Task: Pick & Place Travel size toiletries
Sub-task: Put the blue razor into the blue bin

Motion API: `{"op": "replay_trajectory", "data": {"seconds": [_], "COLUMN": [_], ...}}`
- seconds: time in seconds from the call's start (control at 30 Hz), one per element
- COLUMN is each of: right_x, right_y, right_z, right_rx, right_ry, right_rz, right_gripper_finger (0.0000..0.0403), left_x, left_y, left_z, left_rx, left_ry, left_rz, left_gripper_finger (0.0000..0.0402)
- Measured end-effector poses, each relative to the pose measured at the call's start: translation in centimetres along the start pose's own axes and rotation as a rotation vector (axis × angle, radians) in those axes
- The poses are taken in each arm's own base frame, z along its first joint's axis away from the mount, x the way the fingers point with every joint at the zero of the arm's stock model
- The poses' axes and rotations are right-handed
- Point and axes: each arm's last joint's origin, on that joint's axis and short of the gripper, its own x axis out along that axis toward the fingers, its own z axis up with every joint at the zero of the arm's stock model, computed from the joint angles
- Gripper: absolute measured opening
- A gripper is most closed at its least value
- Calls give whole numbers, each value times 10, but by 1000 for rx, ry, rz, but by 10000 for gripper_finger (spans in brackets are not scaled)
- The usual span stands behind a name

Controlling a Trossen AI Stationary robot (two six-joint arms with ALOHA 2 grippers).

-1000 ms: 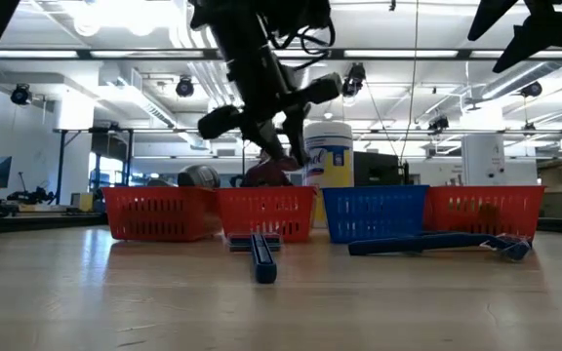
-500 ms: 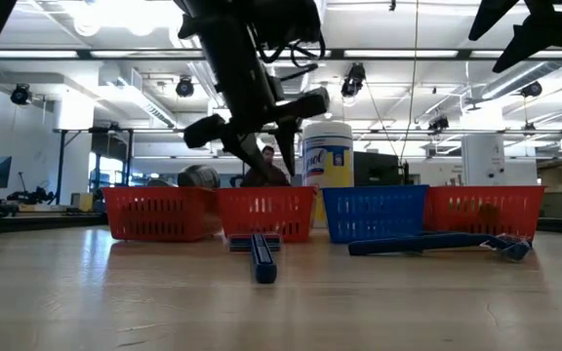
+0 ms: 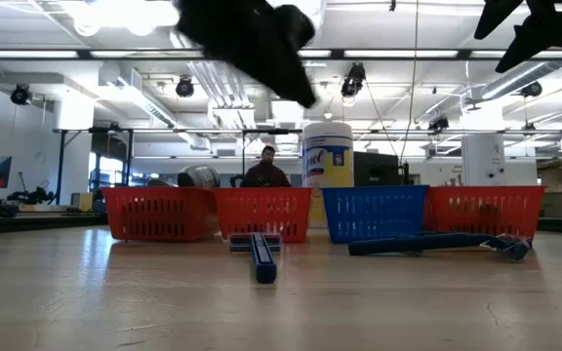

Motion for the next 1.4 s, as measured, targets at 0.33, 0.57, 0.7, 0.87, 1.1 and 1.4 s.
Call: {"op": "replay_trajectory", "data": {"seconds": [0.33, 0.57, 0.7, 0.87, 1.1, 1.4], "right_x": [1, 6, 9, 15, 18, 14], "right_y": [2, 6, 10, 14, 16, 13], "right_z": [0, -1, -2, -4, -5, -4], "right_rx": [27, 42, 37, 23, -9, -1], "right_ry": [8, 40, 60, 83, 102, 98], "right_rz": [8, 2, -11, -28, -45, -26], "right_gripper_finger": [366, 366, 366, 366, 366, 366], "left_x": [39, 55, 56, 58, 69, 65], "left_y": [-25, 7, 21, 22, 19, 21], "left_z": [-19, -35, -39, -43, -47, -42], "left_rx": [260, 321, 344, 402, 402, 300], "left_ry": [153, 222, 213, 222, 219, 258], "left_rz": [-67, -88, -135, -204, -241, -211], "left_gripper_finger": [172, 172, 172, 172, 158, 59]}}
